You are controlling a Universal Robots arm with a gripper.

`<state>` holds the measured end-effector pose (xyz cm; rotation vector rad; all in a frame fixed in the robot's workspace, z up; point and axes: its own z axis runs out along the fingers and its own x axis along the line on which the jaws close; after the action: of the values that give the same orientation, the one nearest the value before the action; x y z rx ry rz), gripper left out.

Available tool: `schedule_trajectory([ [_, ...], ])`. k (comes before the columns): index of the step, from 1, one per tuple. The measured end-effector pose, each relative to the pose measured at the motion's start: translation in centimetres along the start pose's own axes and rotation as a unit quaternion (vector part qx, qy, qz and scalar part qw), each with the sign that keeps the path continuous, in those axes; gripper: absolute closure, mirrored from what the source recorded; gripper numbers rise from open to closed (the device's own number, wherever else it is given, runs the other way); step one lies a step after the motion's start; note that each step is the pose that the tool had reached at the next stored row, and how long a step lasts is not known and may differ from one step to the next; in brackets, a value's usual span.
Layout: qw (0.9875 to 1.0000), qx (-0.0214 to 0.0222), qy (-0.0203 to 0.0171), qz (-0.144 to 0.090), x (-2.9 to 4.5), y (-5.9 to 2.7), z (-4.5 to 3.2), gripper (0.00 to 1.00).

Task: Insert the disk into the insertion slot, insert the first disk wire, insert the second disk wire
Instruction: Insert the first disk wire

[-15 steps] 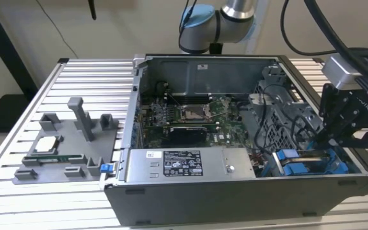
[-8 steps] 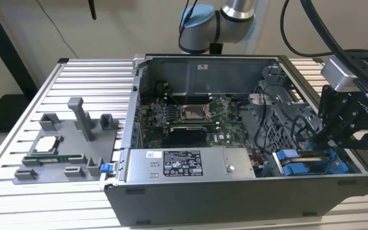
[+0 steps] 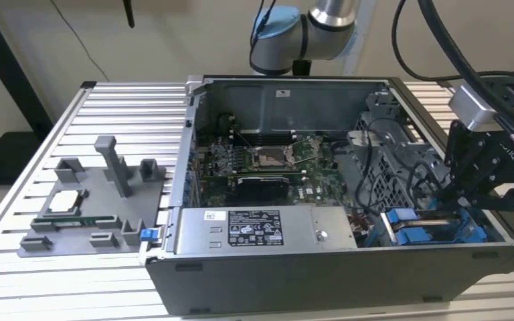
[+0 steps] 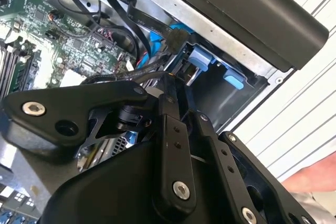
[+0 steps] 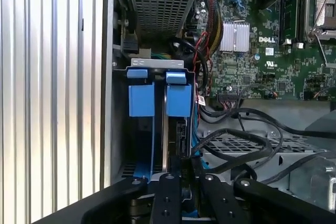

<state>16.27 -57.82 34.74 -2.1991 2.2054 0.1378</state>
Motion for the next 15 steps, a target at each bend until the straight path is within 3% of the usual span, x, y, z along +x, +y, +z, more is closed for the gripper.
schedule_trajectory([
  [15,1.0,0.001,0.0001,0.0,0.1,-0.15,0.48,1.0],
])
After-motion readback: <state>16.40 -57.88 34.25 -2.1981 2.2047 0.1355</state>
